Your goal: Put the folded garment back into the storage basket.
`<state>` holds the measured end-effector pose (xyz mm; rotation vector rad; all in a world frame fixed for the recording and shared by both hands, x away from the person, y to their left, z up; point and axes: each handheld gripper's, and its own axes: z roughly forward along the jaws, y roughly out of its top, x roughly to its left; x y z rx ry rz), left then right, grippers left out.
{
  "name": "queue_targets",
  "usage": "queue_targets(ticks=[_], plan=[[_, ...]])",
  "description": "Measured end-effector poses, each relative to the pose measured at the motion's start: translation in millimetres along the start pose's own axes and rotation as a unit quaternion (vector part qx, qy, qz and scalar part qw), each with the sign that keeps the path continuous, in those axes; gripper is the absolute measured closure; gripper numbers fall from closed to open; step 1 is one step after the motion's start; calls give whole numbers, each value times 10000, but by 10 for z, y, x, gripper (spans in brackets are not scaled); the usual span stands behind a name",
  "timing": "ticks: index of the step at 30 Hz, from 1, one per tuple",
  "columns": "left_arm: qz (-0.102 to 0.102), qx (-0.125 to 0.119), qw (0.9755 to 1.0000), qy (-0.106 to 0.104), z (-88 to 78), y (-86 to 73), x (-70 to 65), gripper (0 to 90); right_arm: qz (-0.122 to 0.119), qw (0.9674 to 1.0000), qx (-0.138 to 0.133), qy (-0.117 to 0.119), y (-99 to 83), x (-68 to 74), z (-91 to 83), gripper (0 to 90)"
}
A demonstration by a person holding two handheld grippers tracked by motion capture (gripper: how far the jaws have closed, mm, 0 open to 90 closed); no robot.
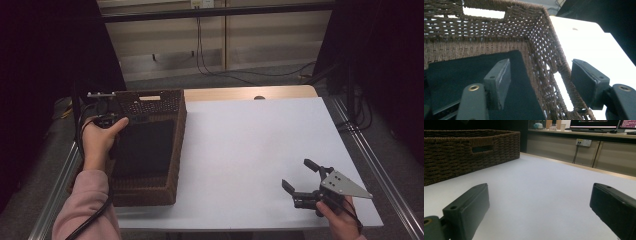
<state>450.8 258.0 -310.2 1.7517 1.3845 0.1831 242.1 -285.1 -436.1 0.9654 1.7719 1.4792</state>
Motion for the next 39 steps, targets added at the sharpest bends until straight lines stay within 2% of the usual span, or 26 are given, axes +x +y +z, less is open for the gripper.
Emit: queue_targets(ticks=[14,15,16,19,20,22,24,25,26,28,29,34,39], plan=[[168,-96,9994,-295,6,-119,-117,250,12,10000,-4,8,1,4,-5,21],[209,-195,9991,-300,15,-124,-119,239,12,10000,-2,4,3,5,-7,21],[215,-129,9991,-331,10,-134,-135,229,18,10000,-2,5,2,5,-7,21],[348,-228,9984,-380,15,-155,-165,213,9,10000,-12,16,1,1,-6,21],[288,-158,9984,-455,10,-169,-189,207,33,10000,-10,11,2,4,-7,21],[426,-246,9978,-448,16,-176,-191,203,22,10000,-21,19,3,5,-7,21],[422,-165,9976,-521,14,-192,-213,193,-3,10000,-20,18,3,3,-8,21],[489,-229,9972,-509,18,-198,-217,189,-4,10000,-18,19,3,3,-8,21],[524,-188,9970,-529,11,-204,-225,182,-5,10000,-20,19,3,3,-8,21],[499,-166,9968,-596,8,-221,-243,177,28,10000,-18,13,4,8,-9,21],[590,-229,9963,-573,14,-226,-245,172,2,10000,-20,18,3,5,-8,21],[615,-176,9959,-638,9,-261,-280,160,-7,10000,-18,18,4,8,-6,21],[778,-264,9945,-656,9,-278,-304,154,-8,10000,-5,9,3,9,-5,21]])
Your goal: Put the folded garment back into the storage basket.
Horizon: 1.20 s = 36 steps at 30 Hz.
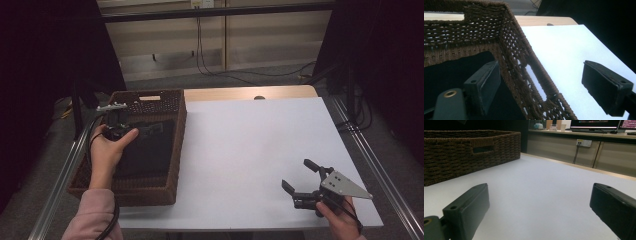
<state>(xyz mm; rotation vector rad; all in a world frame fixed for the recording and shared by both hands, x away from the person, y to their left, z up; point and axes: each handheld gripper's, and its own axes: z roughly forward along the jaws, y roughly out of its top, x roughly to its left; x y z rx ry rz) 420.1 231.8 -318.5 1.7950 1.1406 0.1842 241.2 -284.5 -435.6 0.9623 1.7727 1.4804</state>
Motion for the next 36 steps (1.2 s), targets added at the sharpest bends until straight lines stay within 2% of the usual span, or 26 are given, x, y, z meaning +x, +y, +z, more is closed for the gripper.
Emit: queue_targets(ticks=[1,3,4,5,8,10,13,16,17,19,25,30,31,32,36], plan=[[-58,79,9999,-44,-5,-6,-20,153,6,10000,-15,34,0,1,2,21],[27,45,10000,-50,5,-14,-35,150,4,10000,-2,32,0,1,2,21],[-42,56,9999,-102,7,-20,-48,149,15,10000,-5,37,-1,2,2,21],[38,6,10000,-77,18,-23,-47,148,12,10000,-5,37,-1,1,3,21],[78,54,9999,-86,28,-31,-61,147,8,10000,-6,38,0,1,2,21],[42,24,9999,-148,38,-42,-82,145,6,10000,-8,37,0,1,3,21],[110,-27,9998,-173,60,-56,-107,144,13,10000,-4,35,-1,3,3,21],[100,42,9997,-225,64,-69,-140,141,15,10000,1,32,-2,3,5,21],[222,-15,9996,-170,72,-70,-143,140,15,10000,1,19,-2,4,4,21],[179,-44,9995,-238,78,-75,-163,139,15,10000,0,20,-2,5,5,21],[332,-99,9990,-268,83,-100,-226,136,-4,10000,-20,35,-1,1,5,21],[367,-171,9986,-338,91,-123,-269,132,7,10000,-6,46,0,3,3,21],[286,-152,9987,-383,87,-132,-290,132,6,10000,-6,44,-1,3,3,21],[373,-195,9984,-370,91,-132,-288,132,5,10000,-7,44,0,2,3,21],[445,-190,9980,-407,91,-142,-308,131,4,10000,-9,44,0,2,3,21]])
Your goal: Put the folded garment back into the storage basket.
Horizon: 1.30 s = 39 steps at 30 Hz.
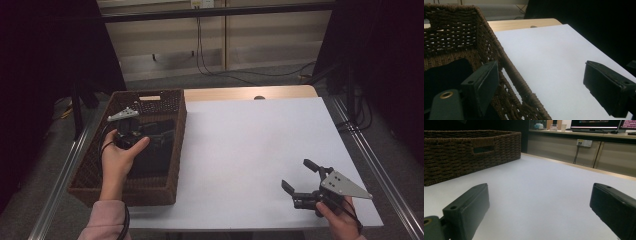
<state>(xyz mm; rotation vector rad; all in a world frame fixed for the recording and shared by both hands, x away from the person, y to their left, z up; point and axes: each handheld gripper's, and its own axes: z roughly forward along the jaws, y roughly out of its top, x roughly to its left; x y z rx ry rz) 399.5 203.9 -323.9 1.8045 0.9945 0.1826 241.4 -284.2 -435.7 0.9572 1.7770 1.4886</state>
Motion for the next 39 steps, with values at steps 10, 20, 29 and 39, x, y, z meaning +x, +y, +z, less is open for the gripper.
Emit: queue_targets(ticks=[10,20,29,39], plan=[[98,-39,9999,4,4,-27,-66,128,12,10000,2,-16,2,1,-3,21],[149,-89,9998,-16,32,-74,-110,122,5,10000,5,-19,3,1,-4,21],[161,-191,9997,-82,45,-116,-132,115,4,10000,7,-17,3,2,-4,21],[223,-268,9993,-102,42,-156,-172,107,3,10000,4,-14,2,0,-3,21]])
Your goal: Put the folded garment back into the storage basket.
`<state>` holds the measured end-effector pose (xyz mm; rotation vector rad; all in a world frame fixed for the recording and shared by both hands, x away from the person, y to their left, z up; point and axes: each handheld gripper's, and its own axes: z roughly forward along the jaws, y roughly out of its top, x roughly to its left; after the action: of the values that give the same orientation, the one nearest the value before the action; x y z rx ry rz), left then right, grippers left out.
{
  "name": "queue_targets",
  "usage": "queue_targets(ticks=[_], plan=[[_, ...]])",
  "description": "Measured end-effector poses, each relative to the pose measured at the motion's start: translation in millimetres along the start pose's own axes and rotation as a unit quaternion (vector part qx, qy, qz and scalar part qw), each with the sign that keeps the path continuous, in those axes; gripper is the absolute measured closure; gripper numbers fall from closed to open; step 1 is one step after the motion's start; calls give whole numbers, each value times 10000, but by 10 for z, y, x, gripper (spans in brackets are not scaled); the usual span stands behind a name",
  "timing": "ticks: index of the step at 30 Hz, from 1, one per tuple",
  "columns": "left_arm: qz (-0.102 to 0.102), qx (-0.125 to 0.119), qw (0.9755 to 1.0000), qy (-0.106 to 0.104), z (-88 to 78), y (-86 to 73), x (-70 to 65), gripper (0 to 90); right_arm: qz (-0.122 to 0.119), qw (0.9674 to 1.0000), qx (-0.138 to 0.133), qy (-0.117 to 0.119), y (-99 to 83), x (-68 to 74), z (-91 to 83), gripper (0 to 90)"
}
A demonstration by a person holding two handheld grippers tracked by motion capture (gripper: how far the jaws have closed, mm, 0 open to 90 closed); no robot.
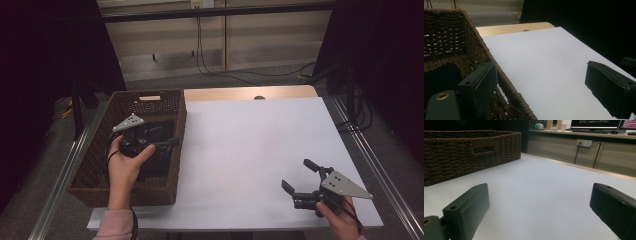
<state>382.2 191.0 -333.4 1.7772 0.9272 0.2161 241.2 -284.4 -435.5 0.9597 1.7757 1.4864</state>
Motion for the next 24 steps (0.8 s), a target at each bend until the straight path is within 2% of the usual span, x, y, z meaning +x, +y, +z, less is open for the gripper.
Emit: queue_targets(ticks=[6,13,19,21,22,23,24], plan=[[3,-41,10000,-57,1,-38,-22,96,-3,10000,10,3,0,2,1,21],[12,-103,9999,-17,12,-64,-24,82,-10,10000,14,-10,1,7,3,21],[116,-92,9999,43,16,-98,-31,54,-10,10000,19,12,-2,8,7,21],[112,-95,9999,53,11,-104,-37,45,11,10000,23,9,-2,11,4,21],[34,-46,10000,35,3,-107,-45,44,-3,10000,22,13,-3,12,5,21],[127,-126,9998,99,0,-100,-37,42,-23,10000,33,13,-4,11,4,21],[134,-129,9998,88,-7,-96,-40,42,-4,10000,32,11,-5,14,6,21]])
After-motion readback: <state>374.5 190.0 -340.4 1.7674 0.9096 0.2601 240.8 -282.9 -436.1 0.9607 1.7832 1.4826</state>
